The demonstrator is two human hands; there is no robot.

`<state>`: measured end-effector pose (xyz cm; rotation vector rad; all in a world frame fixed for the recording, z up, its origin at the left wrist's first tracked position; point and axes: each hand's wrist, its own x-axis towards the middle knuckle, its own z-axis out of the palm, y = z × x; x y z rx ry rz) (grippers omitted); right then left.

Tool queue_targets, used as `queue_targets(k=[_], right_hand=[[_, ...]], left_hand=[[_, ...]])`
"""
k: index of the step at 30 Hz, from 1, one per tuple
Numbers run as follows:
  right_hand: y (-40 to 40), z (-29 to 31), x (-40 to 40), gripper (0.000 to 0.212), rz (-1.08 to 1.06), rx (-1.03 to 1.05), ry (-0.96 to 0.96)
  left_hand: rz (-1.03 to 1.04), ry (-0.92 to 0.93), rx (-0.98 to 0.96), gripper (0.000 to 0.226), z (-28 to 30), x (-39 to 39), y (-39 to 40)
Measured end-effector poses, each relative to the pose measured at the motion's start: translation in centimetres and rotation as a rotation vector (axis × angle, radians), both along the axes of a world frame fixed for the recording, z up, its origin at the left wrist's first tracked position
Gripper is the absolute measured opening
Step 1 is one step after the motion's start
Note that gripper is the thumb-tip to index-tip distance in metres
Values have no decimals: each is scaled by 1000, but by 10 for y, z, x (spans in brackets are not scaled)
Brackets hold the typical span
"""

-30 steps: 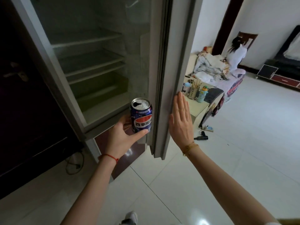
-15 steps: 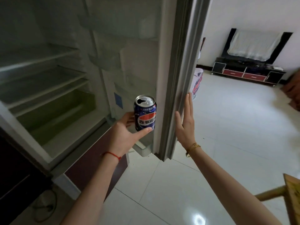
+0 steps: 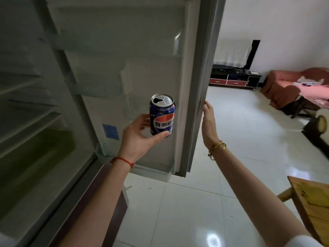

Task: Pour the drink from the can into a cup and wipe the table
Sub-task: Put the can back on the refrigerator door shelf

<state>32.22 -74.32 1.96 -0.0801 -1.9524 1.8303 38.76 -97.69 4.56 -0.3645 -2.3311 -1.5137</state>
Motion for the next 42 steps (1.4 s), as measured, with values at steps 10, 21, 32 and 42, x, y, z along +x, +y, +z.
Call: queue_targets(k=[10,21,32,42], right_hand=[[12,18,-47,50,11,-95,-76],[25,17,-84,48,16,-93,-76],[31,11,-105,67,-4,-44,-59],[26,12,-106,67,-34,-61,-53]], left_hand=[[-117,34,-51,47,39,-74,1],[-165,-118,-190,56,53,-156,6],[-349,-264,-408,48,60,-183,7],[-365,-288,-482,65,67,-183,5]])
